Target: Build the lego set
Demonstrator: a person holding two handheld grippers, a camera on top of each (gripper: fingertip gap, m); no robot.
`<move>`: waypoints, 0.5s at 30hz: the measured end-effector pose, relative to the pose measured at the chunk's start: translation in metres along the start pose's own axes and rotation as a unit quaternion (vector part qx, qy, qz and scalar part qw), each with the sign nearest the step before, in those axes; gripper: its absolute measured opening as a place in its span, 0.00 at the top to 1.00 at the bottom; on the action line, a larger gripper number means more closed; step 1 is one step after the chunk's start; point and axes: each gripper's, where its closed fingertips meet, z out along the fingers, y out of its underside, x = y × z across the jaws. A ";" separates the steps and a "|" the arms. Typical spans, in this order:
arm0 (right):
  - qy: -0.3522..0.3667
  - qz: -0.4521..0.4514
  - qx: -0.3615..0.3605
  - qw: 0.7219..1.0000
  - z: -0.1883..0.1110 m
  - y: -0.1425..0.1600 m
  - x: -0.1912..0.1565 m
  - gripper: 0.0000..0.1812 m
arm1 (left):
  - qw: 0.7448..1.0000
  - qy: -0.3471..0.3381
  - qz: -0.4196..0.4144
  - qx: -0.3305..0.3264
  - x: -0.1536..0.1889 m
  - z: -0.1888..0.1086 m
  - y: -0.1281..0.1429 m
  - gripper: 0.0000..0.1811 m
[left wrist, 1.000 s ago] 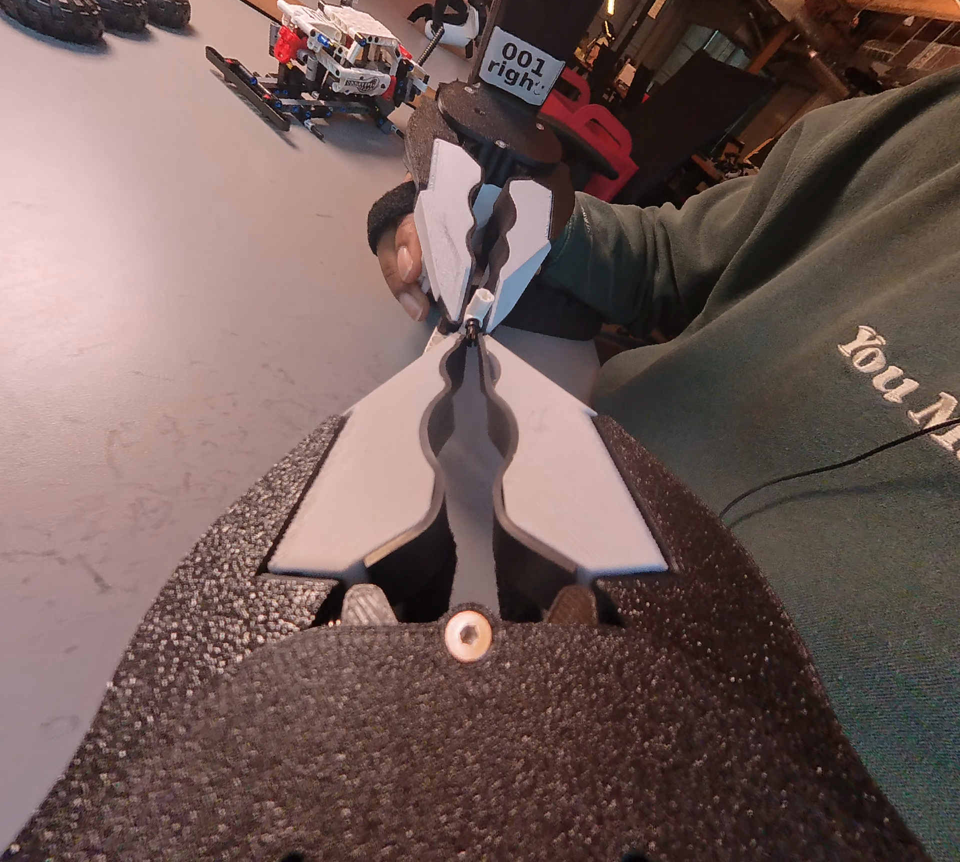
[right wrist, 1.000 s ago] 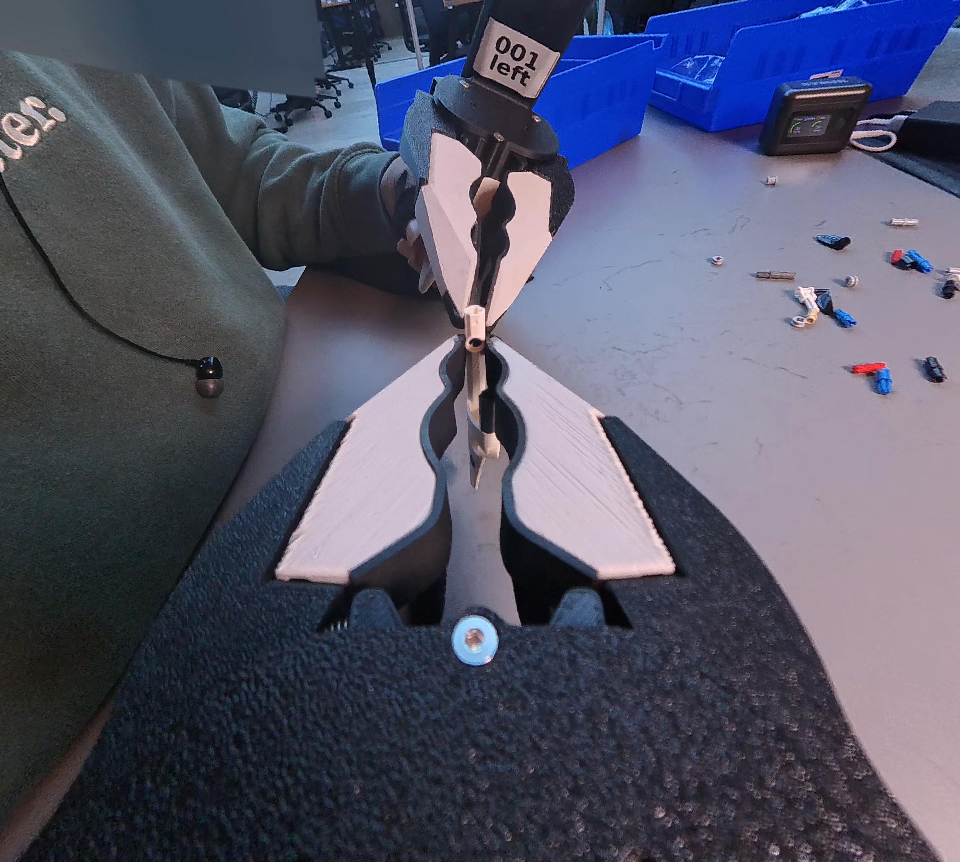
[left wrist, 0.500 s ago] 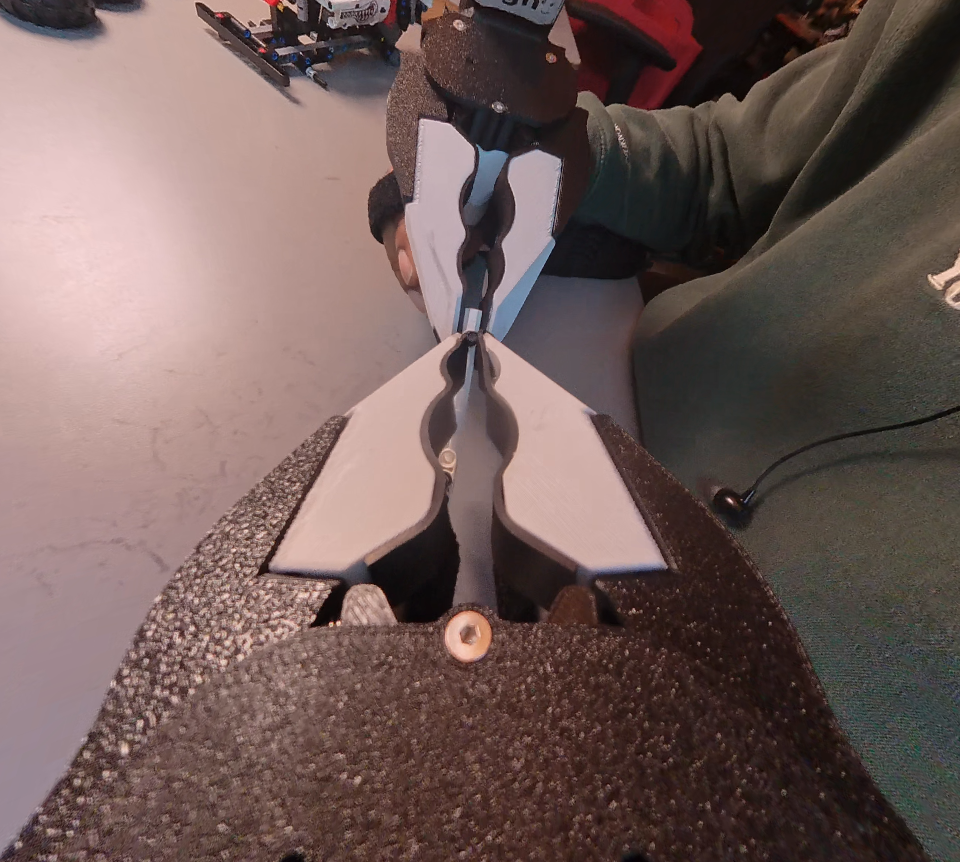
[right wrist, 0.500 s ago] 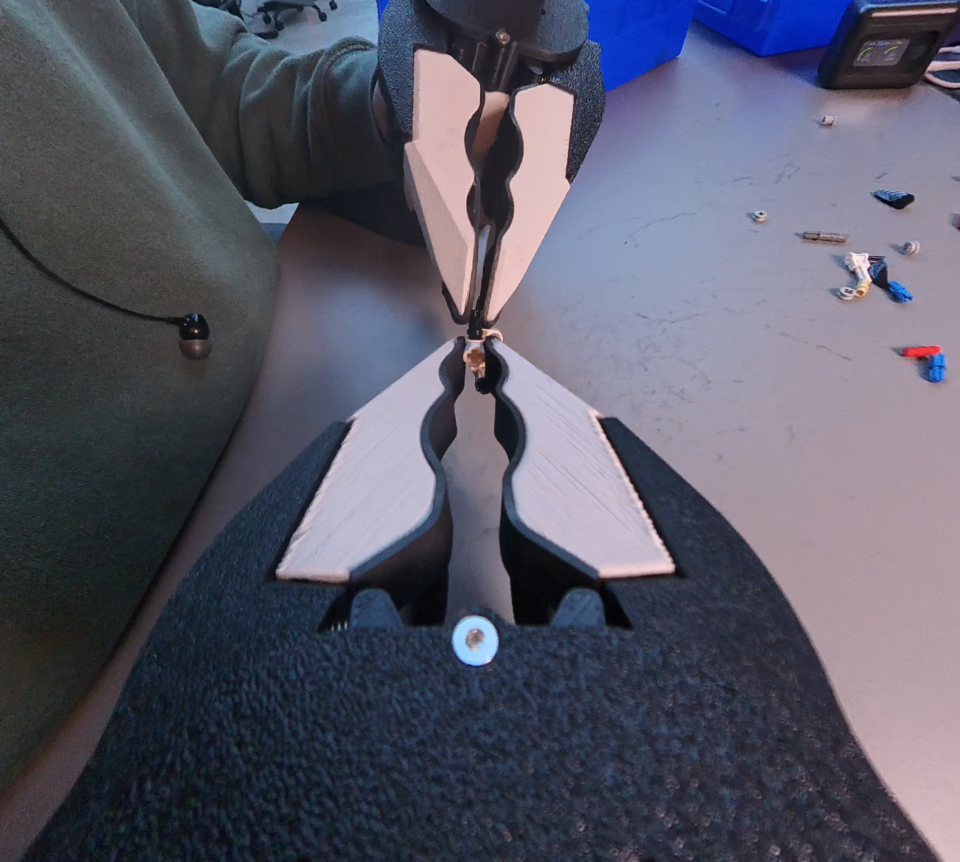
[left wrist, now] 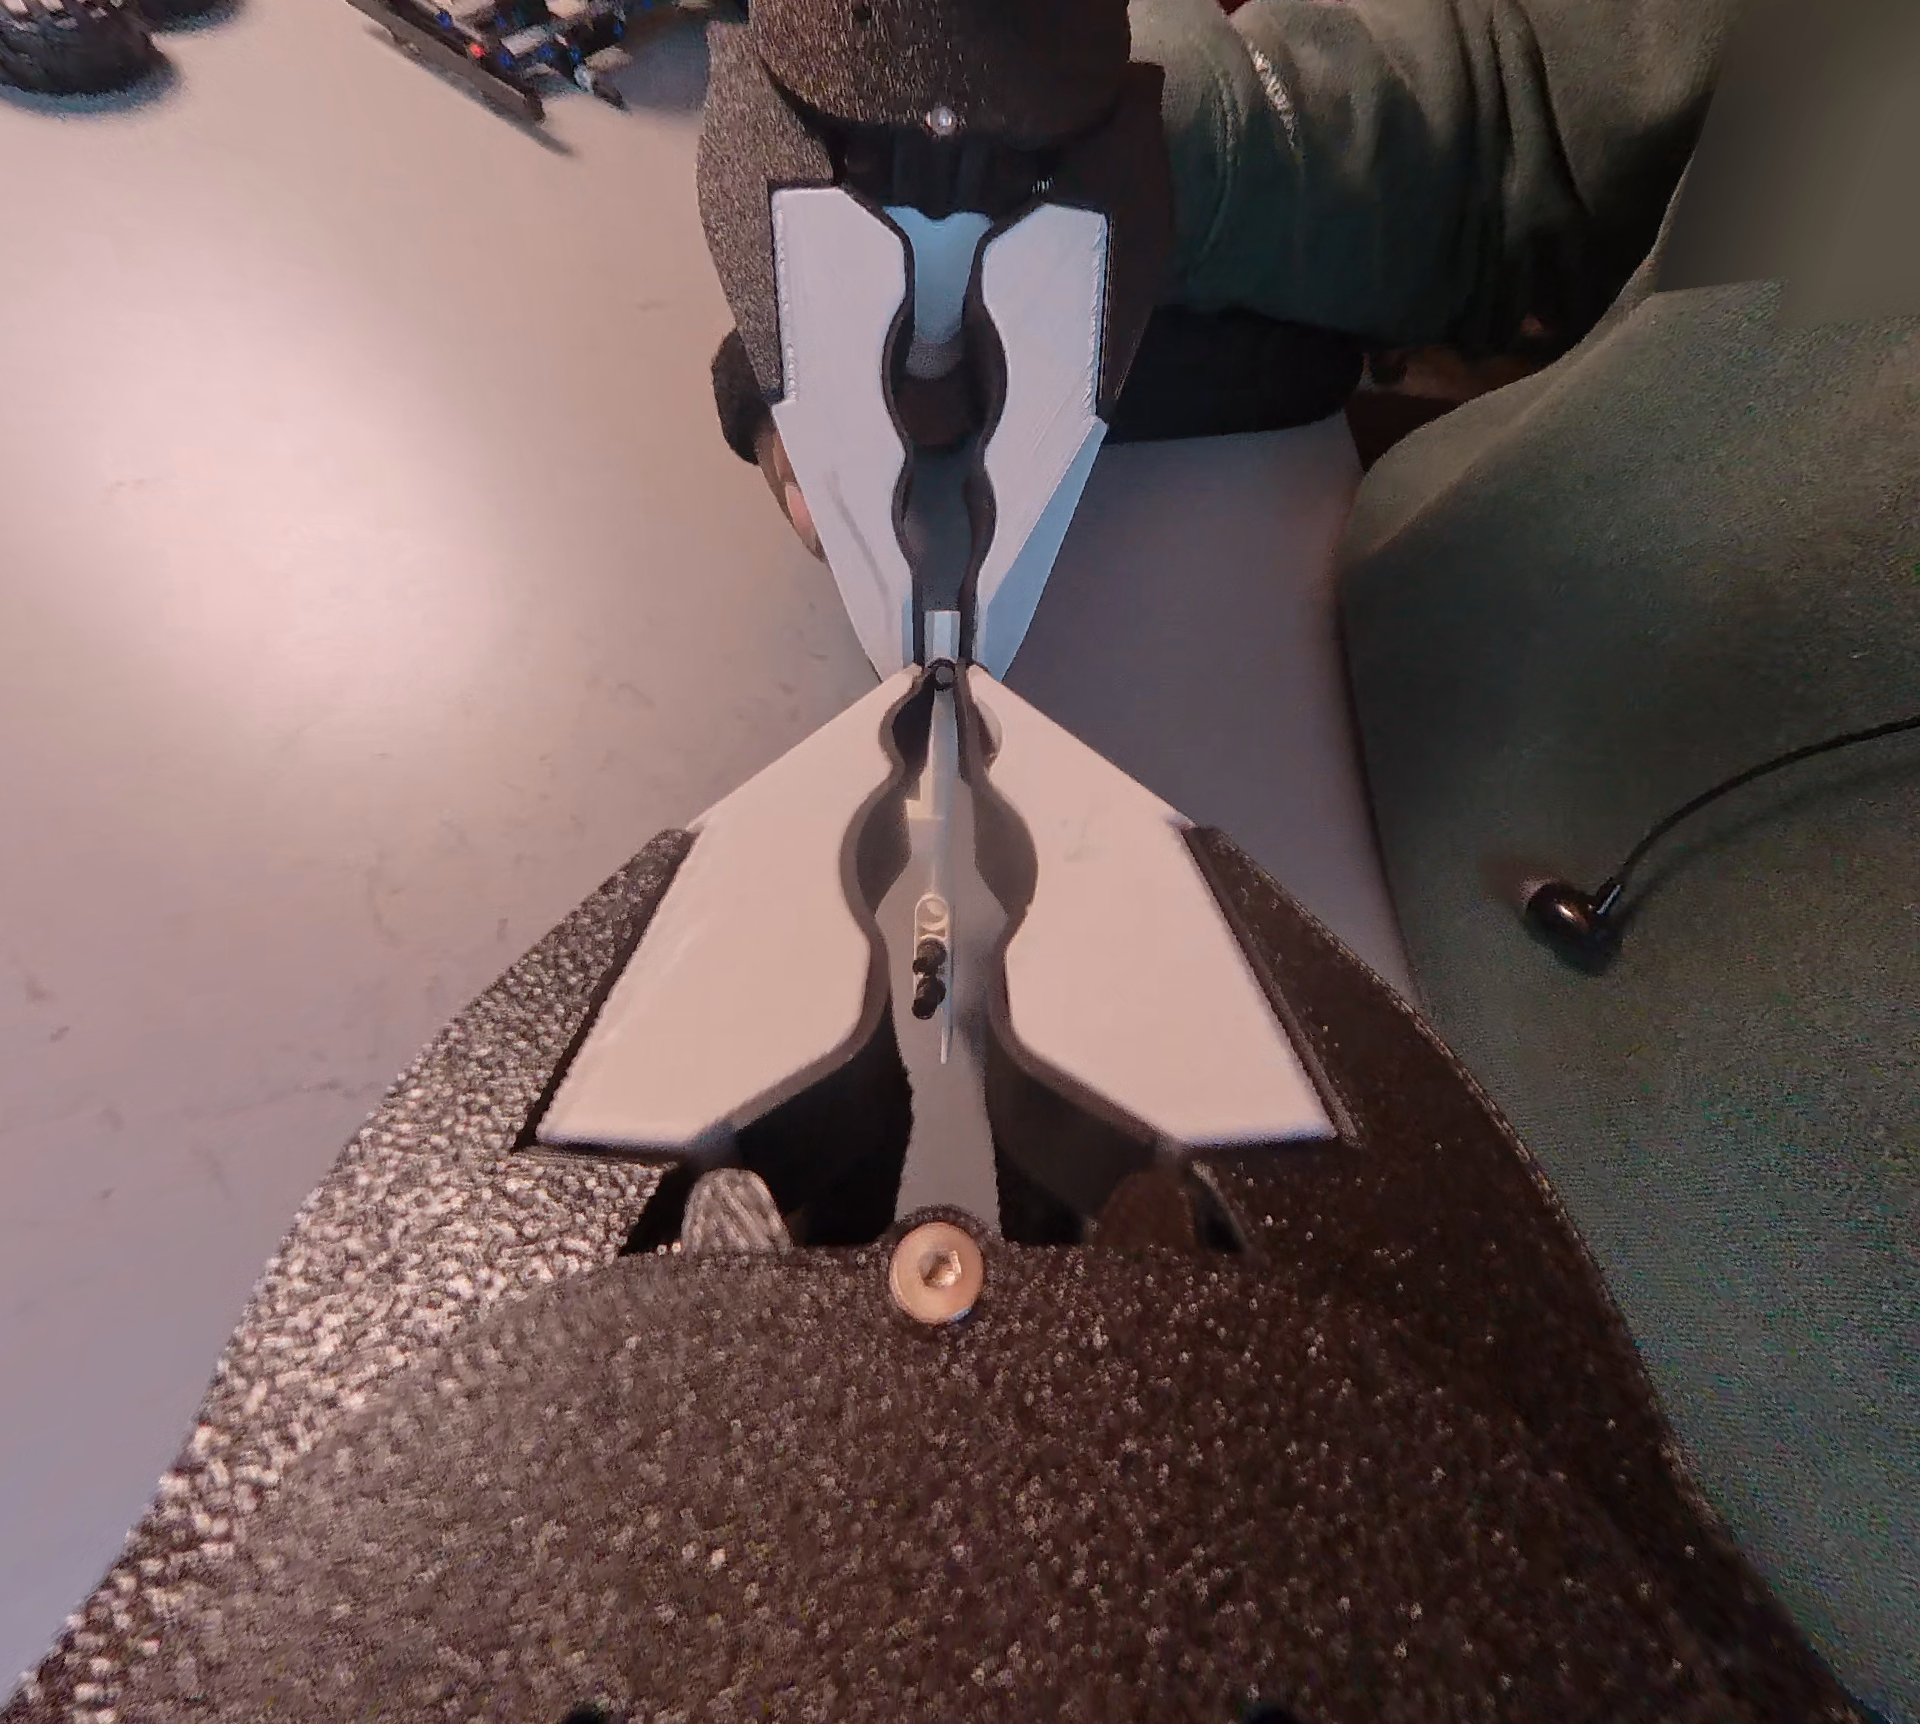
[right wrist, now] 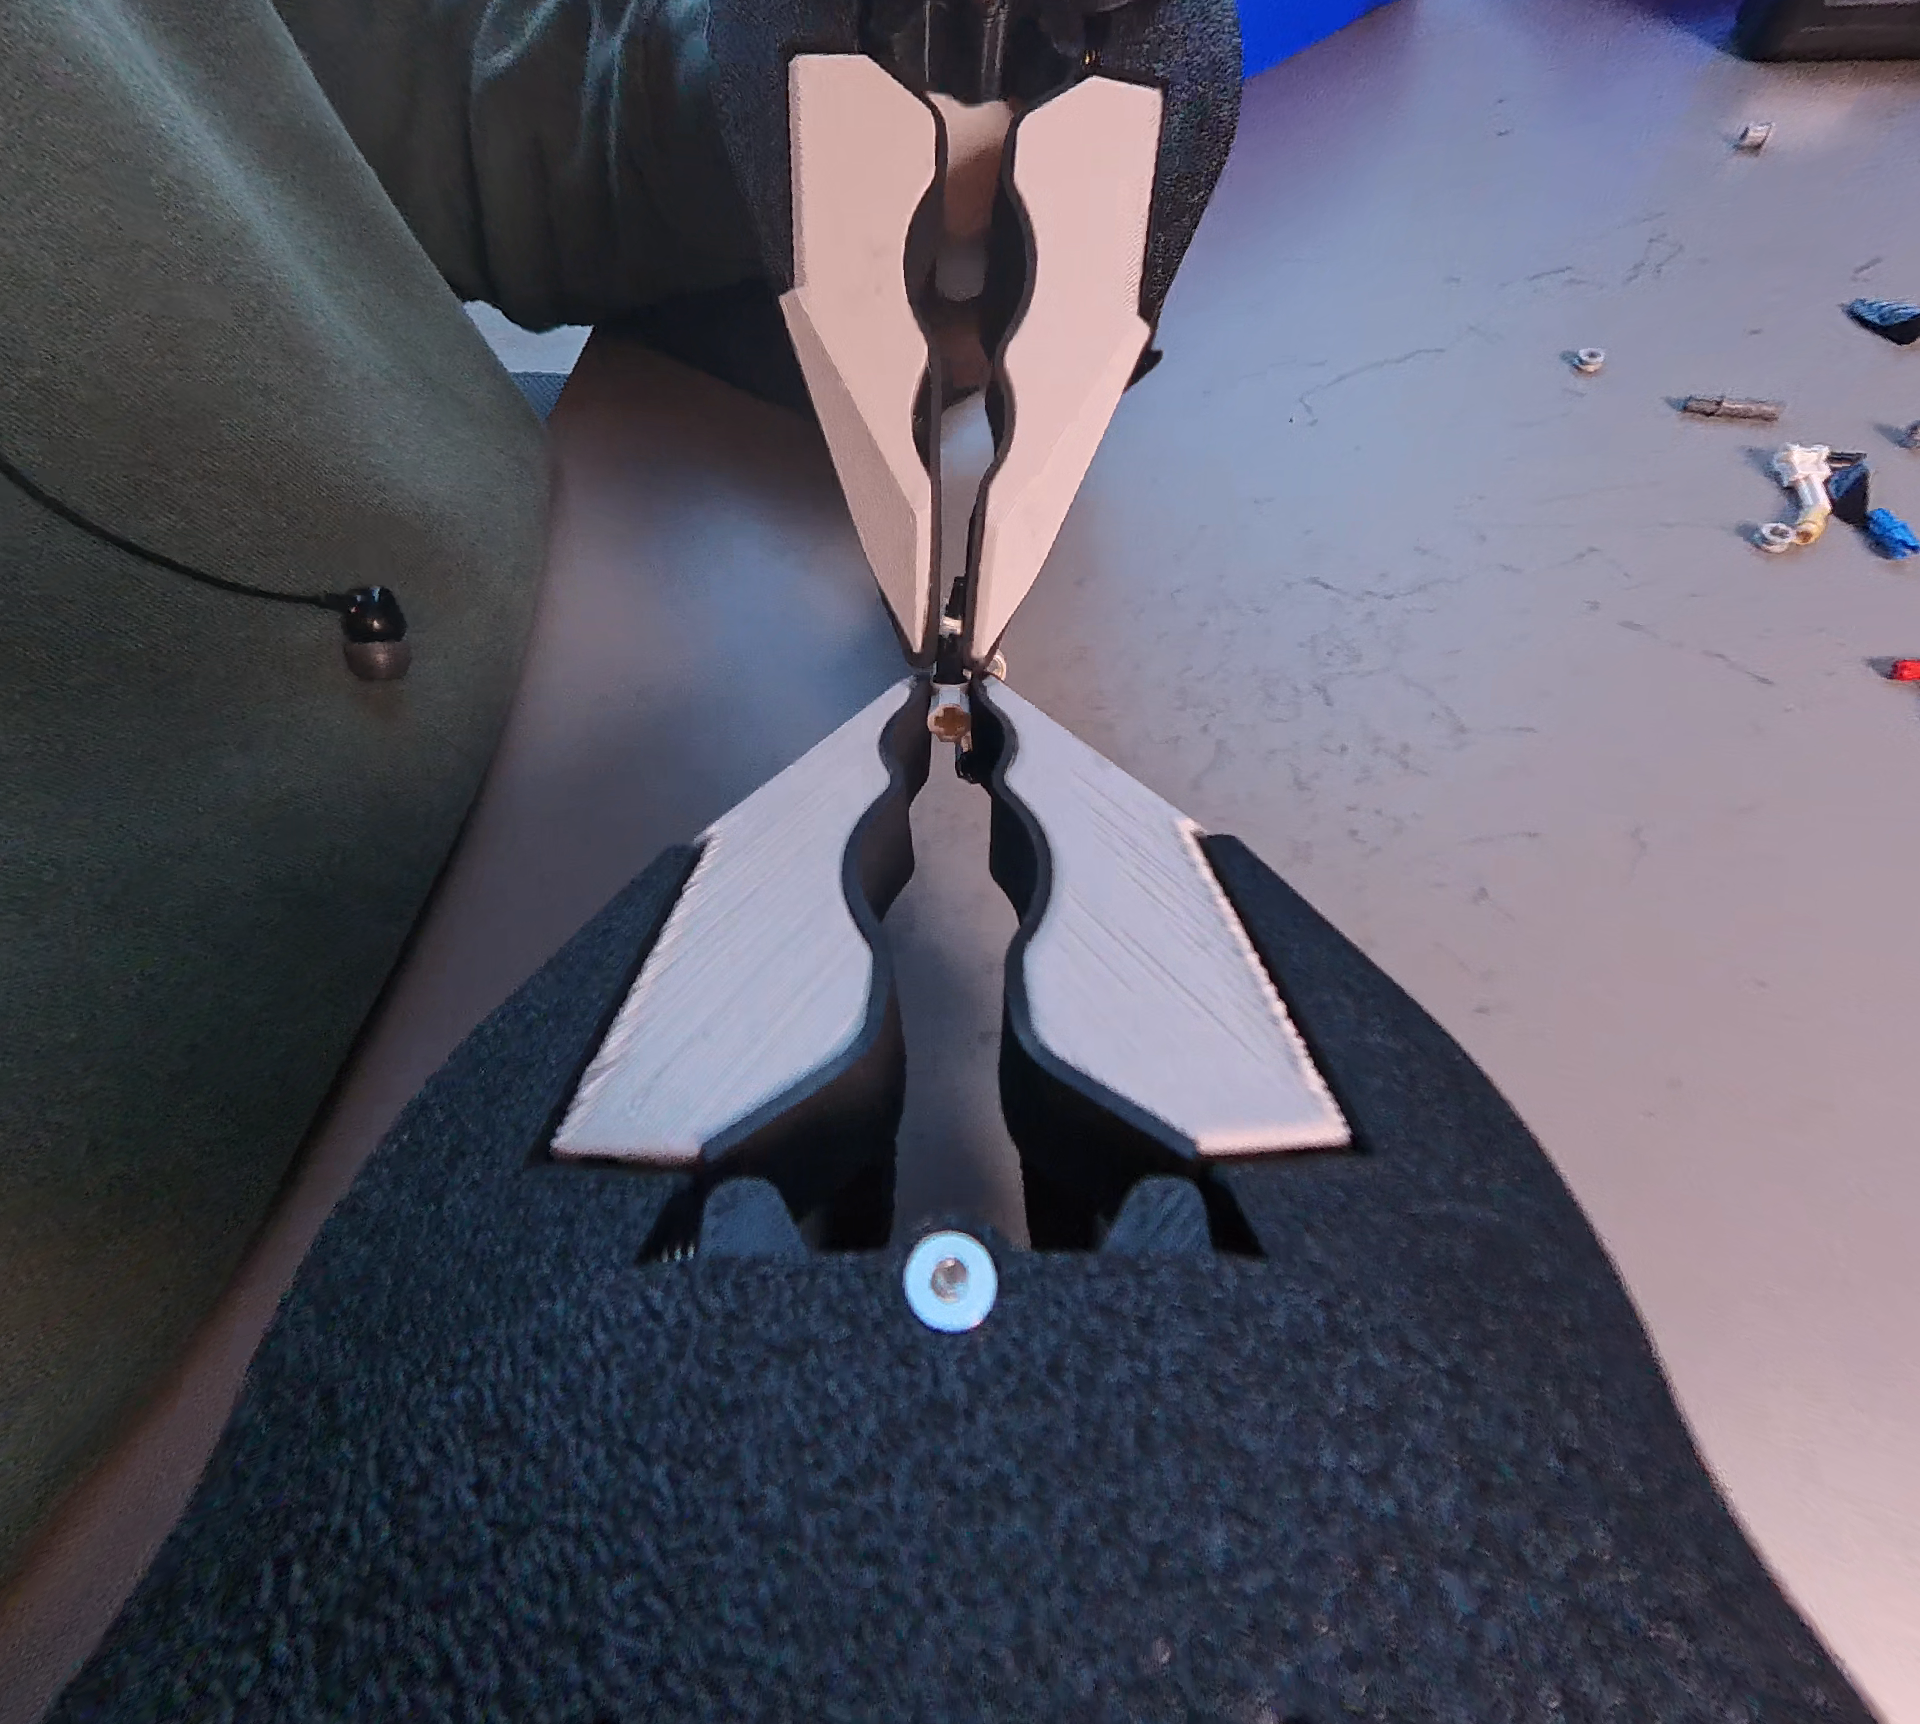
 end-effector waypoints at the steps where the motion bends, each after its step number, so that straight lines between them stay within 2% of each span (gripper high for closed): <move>1: -0.001 0.006 0.014 1.000 -0.002 -0.005 0.001 0.97 | 1.000 0.003 -0.003 0.019 -0.001 -0.003 -0.004 0.98; 2: -0.006 0.012 0.026 1.000 -0.004 -0.010 0.001 0.97 | 0.999 0.009 -0.008 0.030 -0.001 -0.008 -0.006 0.98; 6: -0.007 0.039 0.076 0.996 -0.021 -0.022 0.007 0.96 | 0.999 0.004 -0.035 0.036 -0.007 -0.021 -0.006 0.85; 8: -0.012 0.048 0.094 0.994 -0.025 -0.028 0.007 0.96 | 0.999 -0.002 -0.038 0.019 -0.008 -0.013 0.001 0.92; 11: -0.023 0.065 0.137 0.988 -0.028 -0.043 0.005 0.96 | 0.999 0.007 -0.043 0.025 -0.004 -0.004 -0.005 0.93; 13: -0.014 0.084 0.187 0.979 -0.033 -0.056 0.010 0.96 | 0.994 0.022 -0.080 0.066 -0.005 -0.004 -0.018 0.93; 15: 0.014 0.094 0.221 0.971 -0.042 -0.066 0.020 0.88 | 0.983 0.046 -0.124 0.124 -0.006 -0.010 -0.034 0.94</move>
